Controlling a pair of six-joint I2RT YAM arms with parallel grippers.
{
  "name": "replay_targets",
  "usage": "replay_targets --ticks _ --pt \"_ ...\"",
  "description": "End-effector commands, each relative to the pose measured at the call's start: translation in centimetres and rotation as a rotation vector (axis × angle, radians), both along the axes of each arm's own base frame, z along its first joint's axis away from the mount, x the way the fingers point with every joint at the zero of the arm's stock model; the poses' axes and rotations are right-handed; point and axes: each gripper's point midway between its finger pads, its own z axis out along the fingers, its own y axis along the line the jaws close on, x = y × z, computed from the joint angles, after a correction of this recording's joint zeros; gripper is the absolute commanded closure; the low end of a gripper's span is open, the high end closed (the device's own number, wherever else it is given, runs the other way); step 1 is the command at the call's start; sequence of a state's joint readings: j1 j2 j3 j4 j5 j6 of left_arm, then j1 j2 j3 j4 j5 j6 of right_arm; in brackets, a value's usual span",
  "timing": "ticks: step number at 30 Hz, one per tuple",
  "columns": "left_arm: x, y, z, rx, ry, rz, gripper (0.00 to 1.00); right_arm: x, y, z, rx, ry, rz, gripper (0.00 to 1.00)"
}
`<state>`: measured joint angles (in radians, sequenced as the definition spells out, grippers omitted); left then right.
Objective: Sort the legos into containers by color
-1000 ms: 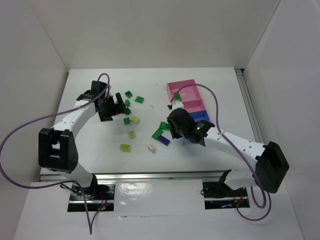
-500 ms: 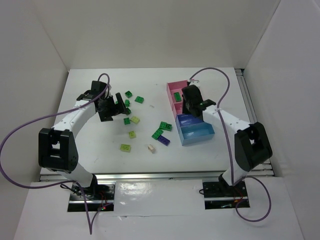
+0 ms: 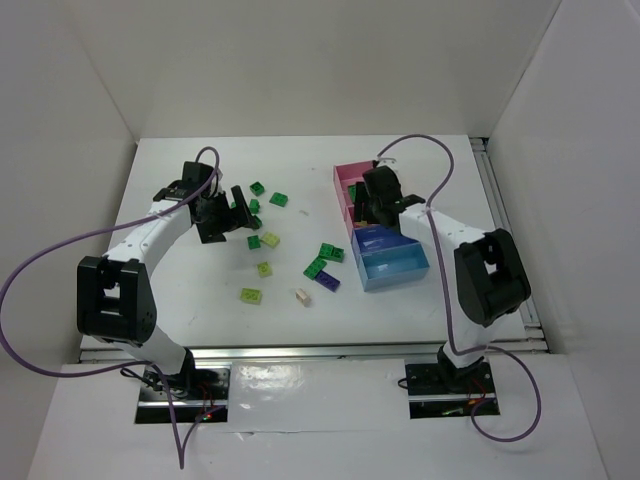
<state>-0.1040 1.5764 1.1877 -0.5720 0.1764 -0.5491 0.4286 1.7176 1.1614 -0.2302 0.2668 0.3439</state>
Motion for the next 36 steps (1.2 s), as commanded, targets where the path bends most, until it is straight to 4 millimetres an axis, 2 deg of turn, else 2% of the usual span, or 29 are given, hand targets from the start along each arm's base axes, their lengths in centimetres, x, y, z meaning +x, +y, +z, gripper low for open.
replay_targets --ticks 1,2,3,4,5,6,7,8,10,11,13,14,15,16,19,21,22,23,25,30,34,35,36 --pt "0.8 0.0 1.4 0.015 -0.047 -0.014 0.0 0.9 1.5 5.9 0.055 -0.162 0.014 0.3" --pt "0.8 0.0 1.4 0.015 -0.047 -0.014 0.0 0.1 2.1 6.5 0.047 -0.177 0.037 0.31" --pt "0.8 0.0 1.4 0.015 -0.047 -0.014 0.0 -0.5 2.5 8.1 0.065 -0.209 0.05 0.33" --pt "0.6 0.0 1.1 0.016 -0.038 -0.014 0.0 -1.6 2.6 7.8 0.06 -0.198 0.064 0.36" --pt "0.6 0.0 1.1 0.016 -0.038 -0.014 0.0 -2.9 4.1 8.0 0.07 -0.197 0.133 0.38" --pt "0.6 0.0 1.1 0.016 -0.038 -0.014 0.0 -3.9 5.0 9.1 0.089 -0.223 0.179 0.38" --pt "0.6 0.0 1.1 0.016 -0.038 -0.014 0.0 -5.2 5.7 8.4 0.085 -0.208 0.223 0.38" --pt "0.6 0.0 1.1 0.016 -0.038 -0.014 0.0 -7.1 7.8 8.2 0.087 -0.194 0.316 0.38" --pt "0.6 0.0 1.1 0.016 -0.038 -0.014 0.0 -9.7 9.6 7.5 0.094 -0.156 0.424 0.31" --pt "0.6 0.0 1.1 0.016 -0.038 -0.014 0.0 -11.8 11.8 7.0 0.118 -0.132 0.514 0.23" --pt "0.6 0.0 1.1 0.016 -0.038 -0.014 0.0 -14.2 13.1 4.6 0.098 -0.044 0.59 0.19" --pt "0.8 0.0 1.1 0.015 -0.047 -0.014 0.0 -15.1 14.0 4.1 0.101 -0.024 0.626 0.19" --pt "0.8 0.0 1.2 0.011 -0.045 -0.006 0.0 -16.9 15.3 3.3 0.105 0.009 0.677 0.19" --pt "0.8 0.0 1.2 0.01 -0.045 -0.006 0.0 -17.7 15.7 1.8 0.09 0.047 0.69 0.19" --pt "0.8 0.0 0.8 0.011 -0.036 -0.006 0.0 -19.1 17.6 0.6 0.091 0.078 0.743 0.23" --pt "0.8 0.0 0.8 0.011 -0.036 -0.006 0.0 -19.6 18.3 -0.8 0.081 0.118 0.766 0.24" --pt "0.8 0.0 0.8 0.011 -0.036 -0.006 0.0 -19.6 18.9 -0.8 0.093 0.122 0.778 0.24" --pt "0.8 0.0 0.8 0.011 -0.036 -0.006 0.0 -20.0 19.0 -2.2 0.073 0.152 0.785 0.26" --pt "0.8 0.0 0.8 0.011 -0.036 -0.006 0.0 -20.0 19.7 -2.5 0.076 0.164 0.811 0.31" --pt "0.6 0.2 0.8 0.019 -0.037 -0.001 0.0 -20.6 20.0 -5.0 0.012 0.206 0.823 0.39" --pt "0.6 0.2 0.8 0.019 -0.037 -0.001 0.0 -20.6 20.0 -5.0 -0.003 0.196 0.817 0.52" --pt "0.6 0.2 0.8 0.019 -0.037 -0.001 0.0 -20.3 20.2 -4.7 -0.003 0.182 0.812 0.65" --pt "0.6 0.2 0.8 0.019 -0.037 -0.001 0.0 -20.0 20.1 -4.7 -0.013 0.175 0.801 0.72"
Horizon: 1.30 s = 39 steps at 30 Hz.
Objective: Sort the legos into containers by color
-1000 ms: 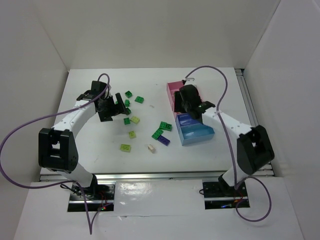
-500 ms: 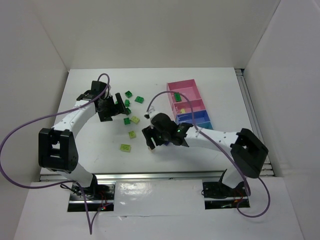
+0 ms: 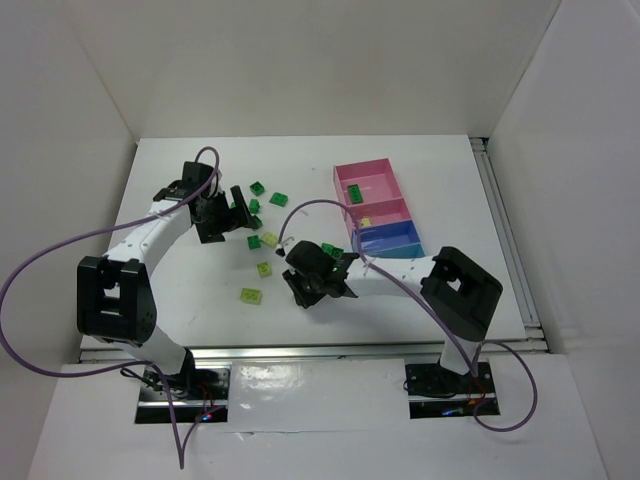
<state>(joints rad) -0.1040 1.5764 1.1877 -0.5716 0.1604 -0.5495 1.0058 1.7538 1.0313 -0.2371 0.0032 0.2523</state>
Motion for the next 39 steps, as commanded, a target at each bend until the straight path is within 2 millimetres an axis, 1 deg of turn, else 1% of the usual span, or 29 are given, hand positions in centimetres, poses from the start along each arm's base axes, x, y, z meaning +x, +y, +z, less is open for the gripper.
replay_targets --ticks 1,3,4,5,6,7,8,9,11,12,14,15,19,22,23,24,25,26,27,28,29,30,33,34,35,36,37,38,39 --pt "0.5 -0.1 0.9 0.006 -0.035 -0.01 0.0 1.7 1.2 3.4 0.05 -0.088 -0.037 0.75" --pt "0.5 -0.1 0.9 0.006 -0.035 -0.01 0.0 3.0 0.9 5.8 0.083 -0.165 -0.092 0.79" --pt "0.5 -0.1 0.9 0.006 -0.035 -0.01 0.0 3.4 0.4 7.8 0.112 -0.207 -0.127 0.79" --pt "0.5 -0.1 0.9 0.006 -0.035 -0.01 0.0 4.5 -0.5 9.0 0.109 -0.267 -0.195 0.79" --pt "0.5 -0.1 0.9 0.006 -0.035 -0.01 0.0 5.2 -2.1 9.2 0.084 -0.279 -0.244 0.81" --pt "0.5 -0.1 0.9 0.006 -0.035 -0.01 0.0 6.0 -3.0 11.1 0.118 -0.312 -0.292 0.81" --pt "0.5 -0.1 0.9 0.006 -0.035 -0.01 0.0 6.7 -4.3 11.5 0.108 -0.326 -0.338 0.81" --pt "0.5 -0.1 0.9 0.006 -0.035 -0.01 0.0 8.3 -6.7 11.5 0.091 -0.339 -0.438 0.81" --pt "0.5 -0.3 0.6 -0.001 -0.025 -0.015 0.0 9.6 -9.2 12.0 0.093 -0.346 -0.525 0.81" --pt "0.5 -0.3 0.6 -0.001 -0.025 -0.015 0.0 10.9 -11.1 11.8 0.076 -0.34 -0.588 0.82" --pt "0.5 -0.2 0.6 0.004 -0.027 -0.022 0.0 11.9 -13.1 11.5 0.055 -0.336 -0.641 0.82" --pt "0.5 -0.2 0.6 0.004 -0.027 -0.023 0.0 12.8 -14.8 11.3 0.043 -0.324 -0.686 0.82" --pt "0.5 -0.2 0.6 0.004 -0.027 -0.023 0.0 14.2 -17.7 10.3 0.017 -0.286 -0.738 0.82" --pt "0.5 -0.2 0.6 0.004 -0.027 -0.023 0.0 14.7 -19.1 9.3 0.002 -0.275 -0.749 0.81" --pt "0.5 -0.2 0.6 0.004 -0.027 -0.023 0.0 14.9 -19.3 8.9 -0.004 -0.262 -0.753 0.76" --pt "0.5 -0.2 0.3 0.005 -0.018 -0.023 0.0 15.0 -19.0 8.5 -0.001 -0.256 -0.748 0.75" --pt "0.5 -0.2 0.2 0.005 -0.018 -0.023 0.0 15.2 -19.5 8.2 -0.009 -0.25 -0.76 0.73" --pt "0.5 -0.2 0.2 0.005 -0.018 -0.023 0.0 15.5 -19.6 8.3 0.005 -0.252 -0.764 0.68" --pt "0.7 -0.3 0.6 0.004 -0.027 -0.023 0.0 15.5 -19.6 7.8 -0.005 -0.242 -0.763 0.47" --pt "0.7 -0.3 0.6 0.004 -0.027 -0.023 0.0 15.5 -19.6 7.4 -0.013 -0.235 -0.763 0.39" --pt "0.7 -0.3 0.6 0.004 -0.027 -0.023 0.0 15.8 -19.3 7.9 0.001 -0.238 -0.758 0.33" --pt "0.7 -0.3 0.6 0.004 -0.027 -0.023 0.0 15.6 -19.4 7.7 -0.006 -0.232 -0.757 0.32" --pt "0.5 0.0 0.4 0.017 -0.021 -0.025 0.0 15.9 -19.2 9.0 0.008 -0.244 -0.758 0.3" --pt "0.5 0.0 0.4 0.017 -0.021 -0.026 0.0 15.6 -18.7 10.2 0.036 -0.266 -0.745 0.33" --pt "0.5 0.0 0.4 0.017 -0.021 -0.026 0.0 14.7 -18.0 10.3 0.037 -0.271 -0.711 0.43" --pt "0.5 0.0 0.4 0.017 -0.021 -0.026 0.0 14.3 -17.1 10.9 0.062 -0.287 -0.672 0.48" --pt "0.5 0.0 0.4 0.017 -0.021 -0.026 0.0 13.6 -16.1 12.3 0.1 -0.317 -0.631 0.5" --pt "0.8 -0.1 0.7 0.016 -0.03 -0.025 0.0 12.6 -15.3 12.1 0.104 -0.317 -0.584 0.52" --pt "0.8 -0.1 0.7 0.016 -0.03 -0.025 0.0 11.2 -13.4 12.1 0.11 -0.325 -0.498 0.52"
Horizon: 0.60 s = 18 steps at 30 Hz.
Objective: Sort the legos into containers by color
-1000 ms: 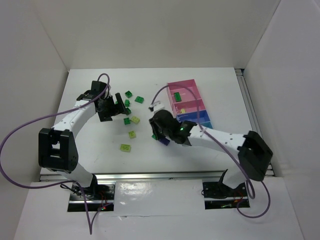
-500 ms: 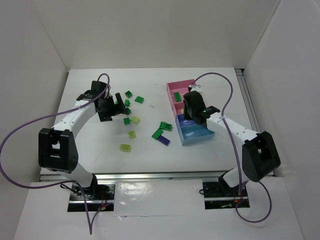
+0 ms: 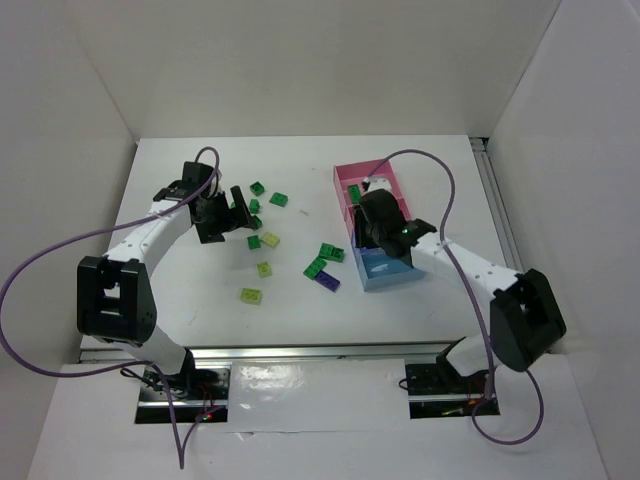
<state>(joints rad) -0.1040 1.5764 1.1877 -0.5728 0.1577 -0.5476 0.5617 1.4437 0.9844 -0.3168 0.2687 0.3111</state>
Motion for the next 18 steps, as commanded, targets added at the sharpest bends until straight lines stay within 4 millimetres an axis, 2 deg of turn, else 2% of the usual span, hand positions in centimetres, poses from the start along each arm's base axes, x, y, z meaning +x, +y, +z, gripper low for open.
replay_targets --ticks 1,2,3,4,6,7,8,10,11,18 --pt "0.8 -0.1 0.8 0.013 -0.031 -0.025 0.0 -3.0 4.7 3.0 0.045 -0.089 0.214 0.52" --pt "0.8 -0.1 0.4 0.014 -0.022 -0.025 0.0 -3.8 5.6 2.2 0.032 -0.06 0.272 0.49" --pt "0.8 -0.1 0.4 0.014 -0.021 -0.025 0.0 -5.0 6.4 1.1 0.013 -0.023 0.321 0.39" --pt "0.8 -0.1 0.4 0.014 -0.021 -0.025 0.0 -5.5 6.8 0.1 0.0 0.01 0.342 0.34" --pt "0.8 -0.1 0.4 0.014 -0.021 -0.025 0.0 -6.5 7.9 -2.1 -0.031 0.076 0.407 0.29" --pt "0.5 -0.1 0.5 0.013 -0.023 -0.025 0.0 -6.5 8.3 -2.5 -0.029 0.093 0.418 0.22" --pt "0.6 0.1 0.5 0.021 -0.024 -0.021 0.0 -6.7 8.4 -4.0 -0.042 0.134 0.428 0.2" --pt "0.4 0.3 0.1 0.031 -0.015 -0.015 0.0 -6.8 9.2 -5.1 -0.026 0.156 0.45 0.2" --pt "0.4 0.3 0.1 0.031 -0.015 -0.015 0.0 -6.9 9.0 -6.4 -0.052 0.186 0.456 0.2" --pt "0.3 0.1 -0.2 0.024 -0.005 -0.02 0.0 -6.4 10.9 -8.5 -0.03 0.203 0.489 0.25"
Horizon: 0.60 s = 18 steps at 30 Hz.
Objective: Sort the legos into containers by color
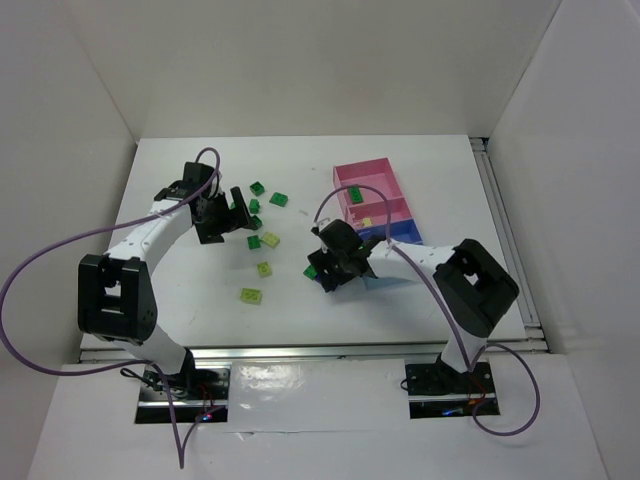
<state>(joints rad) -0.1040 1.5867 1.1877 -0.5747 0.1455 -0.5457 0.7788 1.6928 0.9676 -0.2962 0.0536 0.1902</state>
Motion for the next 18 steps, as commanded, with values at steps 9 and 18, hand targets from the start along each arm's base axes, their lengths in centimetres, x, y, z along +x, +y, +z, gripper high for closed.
replay_targets --ticks 9,18 --pt "0.3 -0.1 -0.1 0.013 -0.007 -0.025 0.0 0.2 2.9 -0.9 -0.067 -0.063 0.045 0.74" --pt "0.5 -0.3 0.1 0.004 -0.015 -0.029 0.0 2.6 -2.7 10.7 -0.006 -0.373 -0.281 0.88"
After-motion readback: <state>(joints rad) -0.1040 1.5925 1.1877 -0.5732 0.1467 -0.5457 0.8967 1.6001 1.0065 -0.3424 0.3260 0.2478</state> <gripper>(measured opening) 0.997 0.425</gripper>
